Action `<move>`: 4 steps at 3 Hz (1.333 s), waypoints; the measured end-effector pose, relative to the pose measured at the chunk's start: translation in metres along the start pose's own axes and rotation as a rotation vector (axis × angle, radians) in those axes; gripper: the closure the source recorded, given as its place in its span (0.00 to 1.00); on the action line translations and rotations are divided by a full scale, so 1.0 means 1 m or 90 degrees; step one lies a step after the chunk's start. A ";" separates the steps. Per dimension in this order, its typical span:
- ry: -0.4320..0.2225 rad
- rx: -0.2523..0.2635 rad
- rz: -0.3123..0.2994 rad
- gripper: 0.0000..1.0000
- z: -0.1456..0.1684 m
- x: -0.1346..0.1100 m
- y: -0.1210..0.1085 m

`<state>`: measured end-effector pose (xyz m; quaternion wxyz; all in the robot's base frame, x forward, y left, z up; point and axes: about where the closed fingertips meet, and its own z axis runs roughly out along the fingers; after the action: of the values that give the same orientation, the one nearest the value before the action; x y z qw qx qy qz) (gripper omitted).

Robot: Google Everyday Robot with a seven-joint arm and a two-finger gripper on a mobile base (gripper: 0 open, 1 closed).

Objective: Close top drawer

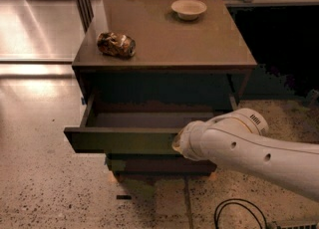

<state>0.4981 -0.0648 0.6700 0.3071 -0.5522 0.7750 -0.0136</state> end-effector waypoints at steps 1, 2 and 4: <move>0.000 0.000 0.000 1.00 0.000 0.000 0.000; 0.009 -0.003 0.002 1.00 0.002 0.000 -0.003; -0.004 -0.007 0.006 1.00 0.032 -0.028 -0.025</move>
Offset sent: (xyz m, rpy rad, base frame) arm 0.0093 0.0006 -0.0051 -0.0208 0.0309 -0.0171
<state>0.5407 -0.0402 0.6666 0.3067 -0.5504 0.7765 -0.0064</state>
